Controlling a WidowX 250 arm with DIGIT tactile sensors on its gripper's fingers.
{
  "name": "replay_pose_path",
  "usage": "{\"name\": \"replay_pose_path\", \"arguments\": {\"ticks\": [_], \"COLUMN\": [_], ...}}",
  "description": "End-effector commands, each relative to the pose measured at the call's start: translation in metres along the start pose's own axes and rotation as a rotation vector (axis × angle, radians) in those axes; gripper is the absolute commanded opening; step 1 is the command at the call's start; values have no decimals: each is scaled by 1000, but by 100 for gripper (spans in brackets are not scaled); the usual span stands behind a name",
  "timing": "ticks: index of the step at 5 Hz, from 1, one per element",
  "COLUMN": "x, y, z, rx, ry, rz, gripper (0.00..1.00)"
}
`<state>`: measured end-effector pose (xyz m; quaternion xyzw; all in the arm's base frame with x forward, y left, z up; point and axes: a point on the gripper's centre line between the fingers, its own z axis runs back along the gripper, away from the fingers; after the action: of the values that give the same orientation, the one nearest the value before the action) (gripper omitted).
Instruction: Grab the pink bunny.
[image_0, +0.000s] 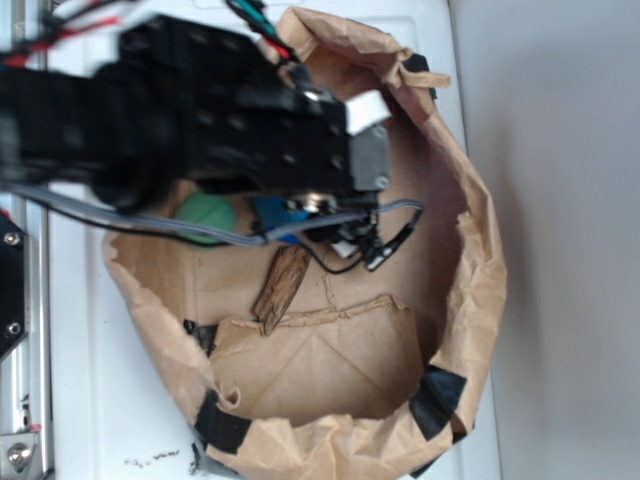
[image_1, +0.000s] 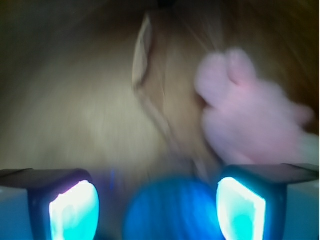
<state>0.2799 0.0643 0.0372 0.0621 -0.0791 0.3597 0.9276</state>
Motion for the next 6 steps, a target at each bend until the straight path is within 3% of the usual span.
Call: {"name": "replay_pose_path", "arguments": {"ticks": [1, 2, 5, 6], "x": [38, 36, 30, 29], "y": [-6, 0, 9, 18], "z": [10, 22, 53, 72], "rx": [7, -17, -121, -137], "ry": [-22, -11, -7, 42], "rz": [0, -22, -92, -101], "gripper": [74, 0, 0, 100]}}
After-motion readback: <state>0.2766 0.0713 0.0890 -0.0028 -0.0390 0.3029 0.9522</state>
